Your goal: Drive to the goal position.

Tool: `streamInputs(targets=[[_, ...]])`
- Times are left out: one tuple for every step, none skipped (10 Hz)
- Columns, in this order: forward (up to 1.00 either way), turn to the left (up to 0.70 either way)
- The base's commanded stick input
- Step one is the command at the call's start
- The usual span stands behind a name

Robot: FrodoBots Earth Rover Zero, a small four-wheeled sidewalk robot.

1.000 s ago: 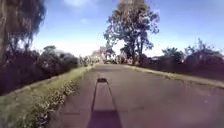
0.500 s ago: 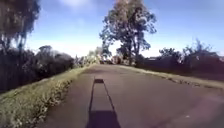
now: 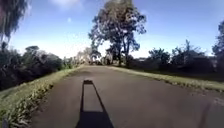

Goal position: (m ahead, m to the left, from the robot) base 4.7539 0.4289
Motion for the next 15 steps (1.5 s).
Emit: streamInputs(targets=[[1.00,0.00],[1.00,0.00],[1.00,0.00],[1.00,0.00],[1.00,0.00],[1.00,0.00],[1.00,0.00],[1.00,0.00],[1.00,0.00],[1.00,0.00],[1.00,0.00],[1.00,0.00],[1.00,0.00],[1.00,0.00],[1.00,0.00]])
